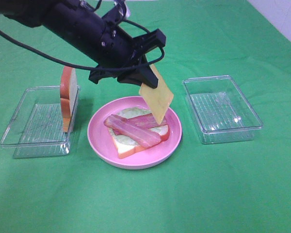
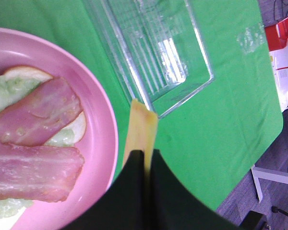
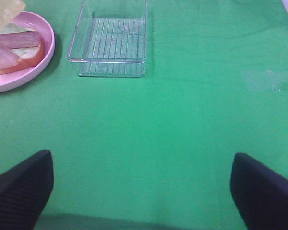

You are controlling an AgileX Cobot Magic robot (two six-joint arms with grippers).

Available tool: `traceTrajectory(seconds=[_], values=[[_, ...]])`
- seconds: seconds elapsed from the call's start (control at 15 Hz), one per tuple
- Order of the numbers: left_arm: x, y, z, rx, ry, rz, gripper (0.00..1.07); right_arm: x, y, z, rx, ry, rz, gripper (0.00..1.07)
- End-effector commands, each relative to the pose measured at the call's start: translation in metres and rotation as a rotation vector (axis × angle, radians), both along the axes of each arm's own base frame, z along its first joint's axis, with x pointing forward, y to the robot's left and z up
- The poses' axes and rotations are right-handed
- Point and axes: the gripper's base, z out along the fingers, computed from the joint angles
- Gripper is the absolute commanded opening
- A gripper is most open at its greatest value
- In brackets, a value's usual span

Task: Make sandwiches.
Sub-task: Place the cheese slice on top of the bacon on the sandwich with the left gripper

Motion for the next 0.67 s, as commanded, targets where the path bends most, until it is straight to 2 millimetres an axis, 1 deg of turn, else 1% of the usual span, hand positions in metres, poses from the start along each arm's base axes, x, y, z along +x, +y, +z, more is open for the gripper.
traceTrajectory(seconds=[0.07, 0.2, 0.33, 0.4, 0.67], values=[[0.005, -0.006, -0.026, 0.015, 0.048, 0.005, 0.0, -0.004, 0.0, -0.001, 0.003, -0.036, 0.001, 0.95], [0.008, -0.007, -0.051, 0.045, 0.1, 0.001, 0.0, -0.004, 0.0, -0.001, 0.003, -0.036, 0.001, 0.95], [0.009, -0.006, -0.067, 0.085, 0.117, -0.013, 0.0, -0.004, 0.0, -0.001, 0.003, -0.036, 0.001, 0.95], [0.009, -0.005, -0.071, 0.115, 0.106, -0.028, 0.0, -0.004, 0.0, -0.001, 0.003, -0.036, 0.001, 0.95], [0.012, 0.003, -0.077, 0.23, 0.024, -0.083, 0.0, -0.004, 0.0, -0.001, 0.003, -0.036, 0.001, 0.95]])
